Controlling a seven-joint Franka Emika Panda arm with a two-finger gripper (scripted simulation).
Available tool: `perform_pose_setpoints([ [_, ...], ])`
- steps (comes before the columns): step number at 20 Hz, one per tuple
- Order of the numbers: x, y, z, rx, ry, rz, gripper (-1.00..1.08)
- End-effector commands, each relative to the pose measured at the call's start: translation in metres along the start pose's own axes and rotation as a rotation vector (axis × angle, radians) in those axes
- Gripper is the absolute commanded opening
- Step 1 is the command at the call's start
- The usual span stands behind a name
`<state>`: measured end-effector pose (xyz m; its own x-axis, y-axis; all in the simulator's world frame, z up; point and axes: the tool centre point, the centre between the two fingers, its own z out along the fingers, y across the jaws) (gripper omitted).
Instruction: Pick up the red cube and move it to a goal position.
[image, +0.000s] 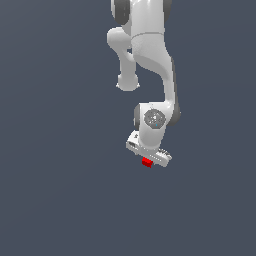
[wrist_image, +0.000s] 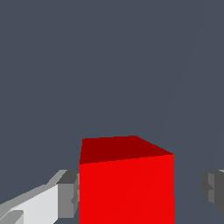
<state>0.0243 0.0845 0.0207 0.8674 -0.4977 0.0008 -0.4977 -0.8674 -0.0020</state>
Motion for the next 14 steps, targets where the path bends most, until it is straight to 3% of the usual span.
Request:
perform_pose_setpoints([
  [1,0.0014,0.0011,0.0021,-0.002,0.0,0.009,1.0],
  [5,0.0016,0.0021,0.0007,-0.002,-0.001,0.004,1.0],
  [6,0.0016,0.0021,0.0007,-0.002,-0.001,0.004,-1.0],
  [14,0.0016,0.0021,0.0007,-0.002,-0.001,0.004,-1.0],
])
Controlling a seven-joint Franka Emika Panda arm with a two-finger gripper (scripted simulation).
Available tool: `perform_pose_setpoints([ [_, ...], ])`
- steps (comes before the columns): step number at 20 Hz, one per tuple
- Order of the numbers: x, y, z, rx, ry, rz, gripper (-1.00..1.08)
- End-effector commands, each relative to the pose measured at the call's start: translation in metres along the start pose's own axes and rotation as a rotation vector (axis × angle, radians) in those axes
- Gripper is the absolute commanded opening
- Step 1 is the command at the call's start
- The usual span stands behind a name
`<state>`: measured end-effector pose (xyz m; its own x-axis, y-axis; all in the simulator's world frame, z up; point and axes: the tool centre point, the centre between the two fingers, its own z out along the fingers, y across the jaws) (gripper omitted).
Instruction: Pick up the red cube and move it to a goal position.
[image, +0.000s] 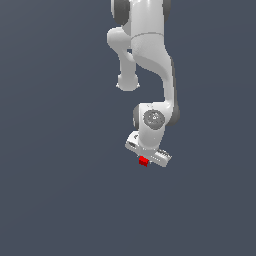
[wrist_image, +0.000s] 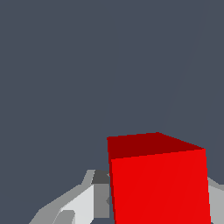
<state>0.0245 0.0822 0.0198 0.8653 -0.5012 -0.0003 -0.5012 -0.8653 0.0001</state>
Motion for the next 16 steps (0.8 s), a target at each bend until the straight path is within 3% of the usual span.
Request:
perform_pose_setpoints([
  [1,0.0,0.0,0.0,0.0,0.0,0.0,-1.0],
  [9,0.0,0.011,-0.006,0.0,0.0,0.0,-1.0],
  [16,0.0,0.046,-0.024,0.0,0.0,0.0,-1.0],
])
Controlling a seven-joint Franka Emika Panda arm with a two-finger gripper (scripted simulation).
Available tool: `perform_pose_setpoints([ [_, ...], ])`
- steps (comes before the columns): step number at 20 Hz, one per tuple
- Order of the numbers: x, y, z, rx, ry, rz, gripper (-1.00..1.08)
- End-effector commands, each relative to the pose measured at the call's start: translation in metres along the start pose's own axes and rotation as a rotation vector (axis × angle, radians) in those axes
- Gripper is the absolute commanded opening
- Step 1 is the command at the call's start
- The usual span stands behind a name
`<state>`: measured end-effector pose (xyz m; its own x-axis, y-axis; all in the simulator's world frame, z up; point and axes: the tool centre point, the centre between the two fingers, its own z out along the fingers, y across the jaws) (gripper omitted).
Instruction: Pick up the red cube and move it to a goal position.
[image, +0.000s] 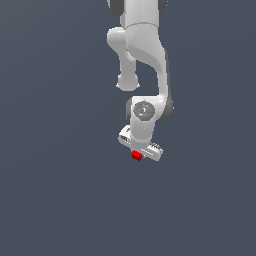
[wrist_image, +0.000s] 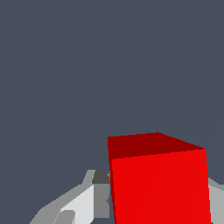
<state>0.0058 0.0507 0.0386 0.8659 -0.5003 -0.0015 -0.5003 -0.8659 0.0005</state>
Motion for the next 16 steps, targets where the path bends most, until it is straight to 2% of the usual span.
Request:
perform_pose_setpoints([
  [1,0.001,0.017,-0.009,0.001,0.001,0.001,-1.0],
  [10,0.003,0.1,-0.053,0.002,0.001,0.002,-1.0],
  [16,0.005,0.144,-0.077,0.002,0.001,0.002,-1.0],
])
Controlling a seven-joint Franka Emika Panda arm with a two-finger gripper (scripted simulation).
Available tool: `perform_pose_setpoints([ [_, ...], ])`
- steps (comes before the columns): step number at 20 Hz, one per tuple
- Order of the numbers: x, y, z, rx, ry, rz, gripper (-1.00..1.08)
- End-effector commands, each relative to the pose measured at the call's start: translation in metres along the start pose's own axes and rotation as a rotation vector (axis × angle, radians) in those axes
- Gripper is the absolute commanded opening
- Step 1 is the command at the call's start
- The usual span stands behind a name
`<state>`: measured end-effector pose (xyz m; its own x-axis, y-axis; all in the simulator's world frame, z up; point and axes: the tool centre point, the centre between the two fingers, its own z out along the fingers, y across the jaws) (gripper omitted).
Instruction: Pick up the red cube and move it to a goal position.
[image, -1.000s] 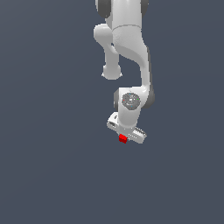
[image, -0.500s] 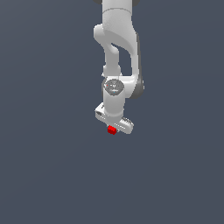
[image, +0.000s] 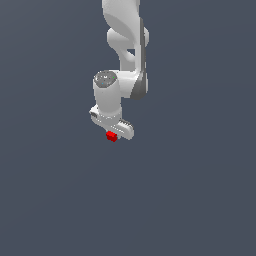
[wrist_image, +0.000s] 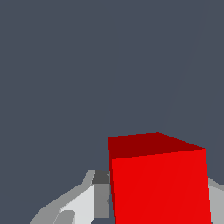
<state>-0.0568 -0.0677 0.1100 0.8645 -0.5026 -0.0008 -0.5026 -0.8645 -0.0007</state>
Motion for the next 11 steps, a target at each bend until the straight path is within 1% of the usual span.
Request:
perform_pose_setpoints([
  [1,0.001,0.015,-0.009,0.0,0.0,-0.001,-1.0],
  [6,0.002,0.032,-0.018,0.0,0.0,-0.001,-1.0],
  [11,0.004,0.033,-0.019,-0.001,0.001,-0.001,-1.0],
])
